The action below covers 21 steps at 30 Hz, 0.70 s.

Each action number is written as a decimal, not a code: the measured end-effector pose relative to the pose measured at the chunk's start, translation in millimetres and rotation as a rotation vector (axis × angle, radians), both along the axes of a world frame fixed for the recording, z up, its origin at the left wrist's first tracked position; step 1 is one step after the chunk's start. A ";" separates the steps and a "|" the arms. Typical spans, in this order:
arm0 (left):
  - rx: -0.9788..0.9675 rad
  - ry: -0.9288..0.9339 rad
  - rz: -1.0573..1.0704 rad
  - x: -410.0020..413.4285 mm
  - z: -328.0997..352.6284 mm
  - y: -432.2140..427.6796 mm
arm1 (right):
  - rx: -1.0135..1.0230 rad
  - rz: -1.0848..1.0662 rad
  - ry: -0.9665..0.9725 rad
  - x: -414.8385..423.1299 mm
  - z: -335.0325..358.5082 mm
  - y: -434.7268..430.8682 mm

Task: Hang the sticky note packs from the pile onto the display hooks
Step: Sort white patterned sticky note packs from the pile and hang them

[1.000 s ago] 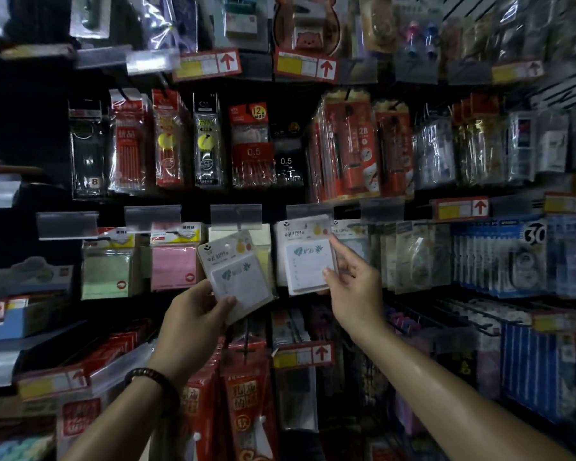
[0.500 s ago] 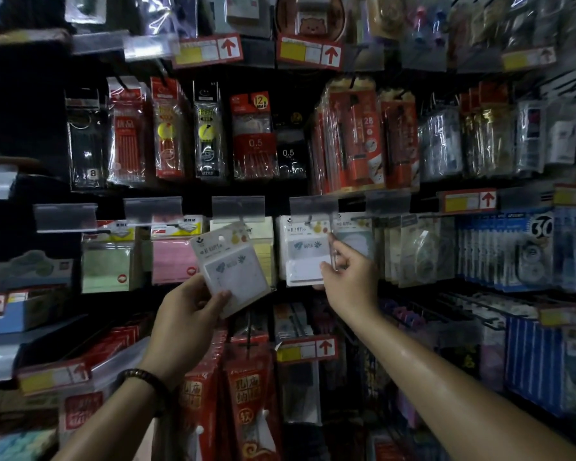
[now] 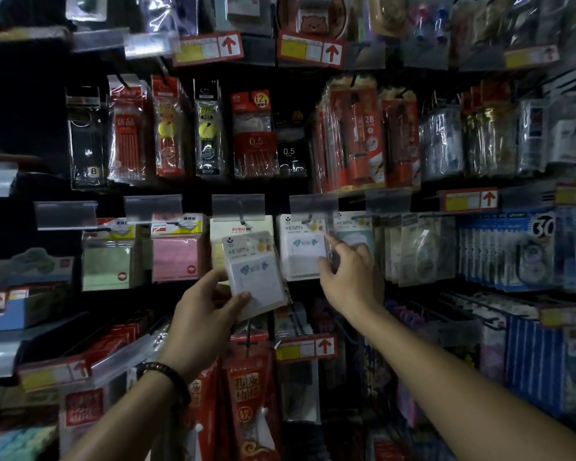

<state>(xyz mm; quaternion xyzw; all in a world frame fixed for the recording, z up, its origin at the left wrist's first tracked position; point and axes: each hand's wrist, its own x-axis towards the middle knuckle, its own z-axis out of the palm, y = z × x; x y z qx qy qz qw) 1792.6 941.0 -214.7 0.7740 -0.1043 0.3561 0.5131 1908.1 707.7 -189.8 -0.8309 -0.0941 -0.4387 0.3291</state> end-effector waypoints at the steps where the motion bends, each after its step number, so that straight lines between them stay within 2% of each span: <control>1: 0.011 0.009 -0.008 1.2 0.8 -2.4 | -0.006 0.048 -0.052 -4.5 -3.5 -0.6; 4: 0.036 0.026 -0.015 6.5 3.3 -11.8 | 0.008 0.313 -0.190 -19.4 -17.7 -0.7; 7: 0.017 0.039 -0.075 11.5 6.1 -25.3 | -0.005 0.360 -0.255 -32.7 -28.0 -4.4; 11: 0.007 0.035 -0.111 19.2 9.8 -41.1 | 0.206 0.631 -0.116 -39.4 -27.0 -6.7; 15: 0.022 0.002 -0.096 22.0 14.1 -51.0 | 0.364 0.714 -0.066 -31.2 -22.5 -7.1; 21: 0.091 -0.104 -0.027 21.6 17.2 -61.3 | 0.443 0.689 -0.159 -25.3 -16.2 -7.7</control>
